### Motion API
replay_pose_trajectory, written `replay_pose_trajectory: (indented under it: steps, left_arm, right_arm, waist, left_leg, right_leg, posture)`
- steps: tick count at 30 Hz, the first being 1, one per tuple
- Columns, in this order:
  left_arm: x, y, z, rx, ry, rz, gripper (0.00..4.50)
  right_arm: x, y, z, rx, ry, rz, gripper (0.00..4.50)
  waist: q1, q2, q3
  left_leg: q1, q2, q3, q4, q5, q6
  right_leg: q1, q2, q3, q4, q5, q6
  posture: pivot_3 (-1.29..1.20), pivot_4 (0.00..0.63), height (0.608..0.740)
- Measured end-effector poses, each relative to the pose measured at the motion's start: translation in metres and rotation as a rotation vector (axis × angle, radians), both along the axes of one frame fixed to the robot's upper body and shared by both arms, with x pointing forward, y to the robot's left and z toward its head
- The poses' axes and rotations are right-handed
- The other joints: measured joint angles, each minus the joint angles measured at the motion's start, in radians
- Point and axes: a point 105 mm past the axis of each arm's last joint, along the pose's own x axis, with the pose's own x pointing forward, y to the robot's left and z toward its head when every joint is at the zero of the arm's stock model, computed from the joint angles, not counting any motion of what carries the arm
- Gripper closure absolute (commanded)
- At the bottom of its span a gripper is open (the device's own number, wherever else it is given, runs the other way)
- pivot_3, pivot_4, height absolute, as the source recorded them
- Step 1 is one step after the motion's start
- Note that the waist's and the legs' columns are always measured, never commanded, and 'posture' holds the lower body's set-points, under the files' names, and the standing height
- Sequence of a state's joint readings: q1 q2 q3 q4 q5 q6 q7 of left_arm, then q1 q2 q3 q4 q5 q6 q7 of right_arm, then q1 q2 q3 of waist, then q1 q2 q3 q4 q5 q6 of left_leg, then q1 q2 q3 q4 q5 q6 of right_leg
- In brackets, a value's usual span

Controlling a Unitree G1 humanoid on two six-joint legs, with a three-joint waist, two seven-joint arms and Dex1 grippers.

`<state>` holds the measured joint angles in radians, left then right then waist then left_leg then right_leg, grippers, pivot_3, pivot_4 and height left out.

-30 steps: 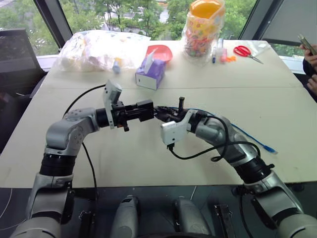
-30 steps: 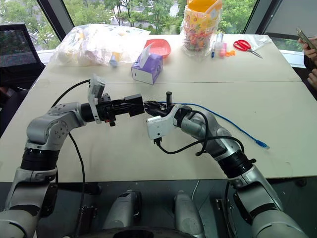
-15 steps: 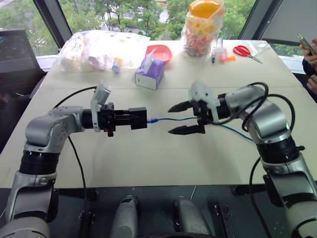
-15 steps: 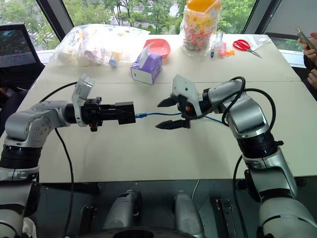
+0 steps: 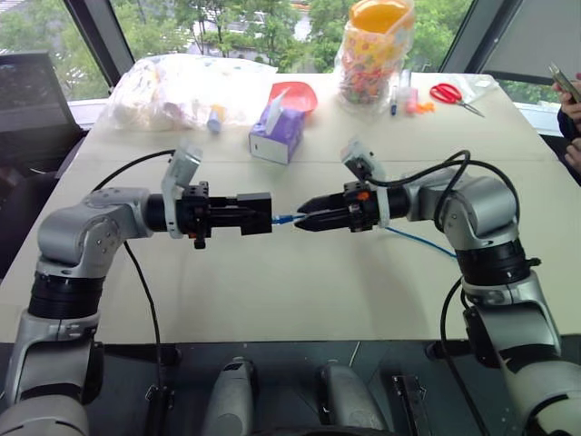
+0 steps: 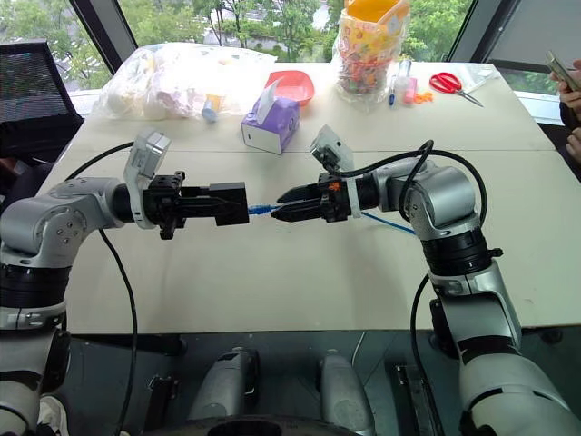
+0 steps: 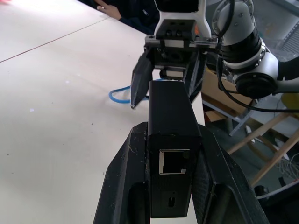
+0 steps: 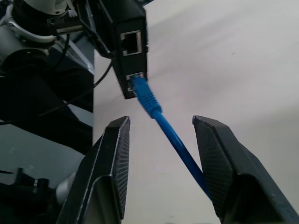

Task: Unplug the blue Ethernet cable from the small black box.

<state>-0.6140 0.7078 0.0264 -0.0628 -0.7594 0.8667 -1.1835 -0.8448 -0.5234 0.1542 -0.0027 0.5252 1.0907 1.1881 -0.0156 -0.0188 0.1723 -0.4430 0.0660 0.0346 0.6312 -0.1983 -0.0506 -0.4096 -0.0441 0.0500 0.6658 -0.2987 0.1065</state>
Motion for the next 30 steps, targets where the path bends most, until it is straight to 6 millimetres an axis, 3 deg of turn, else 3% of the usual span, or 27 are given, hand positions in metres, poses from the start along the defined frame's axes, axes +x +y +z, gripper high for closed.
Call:
replay_pose_trajectory:
  steps: [10, 15, 30]
  left_arm:
    - [0.001, 0.0, 0.0, 0.001, -0.002, 0.013, 3.99]
    - [-0.001, -0.003, 0.002, -0.004, -0.016, 0.001, 3.99]
    - [-0.001, -0.005, 0.002, -0.005, -0.018, 0.007, 3.99]
  right_arm:
    - [-0.006, 0.013, 0.001, 0.02, 0.023, 0.031, 2.44]
    - [-0.007, 0.021, 0.011, 0.035, -0.001, 0.05, 2.44]
    - [-0.008, 0.023, 0.01, 0.028, 0.003, 0.061, 2.44]
  waist:
    - [0.001, 0.0, 0.0]
    - [0.0, 0.0, 0.0]
    - [0.0, 0.0, 0.0]
  left_leg:
    - [0.0, 0.0, 0.0, 0.0, 0.0, 0.0]
    - [0.0, 0.0, 0.0, 0.0, 0.0, 0.0]
    - [0.0, 0.0, 0.0, 0.0, 0.0, 0.0]
  right_leg:
    - [0.0, 0.0, 0.0, 0.0, 0.0, 0.0]
    - [0.0, 0.0, 0.0, 0.0, 0.0, 0.0]
    - [0.0, 0.0, 0.0, 0.0, 0.0, 0.0]
  posture:
    - [0.0, 0.15, 0.735]
    - [0.0, 0.15, 0.735]
    - [0.0, 0.15, 0.735]
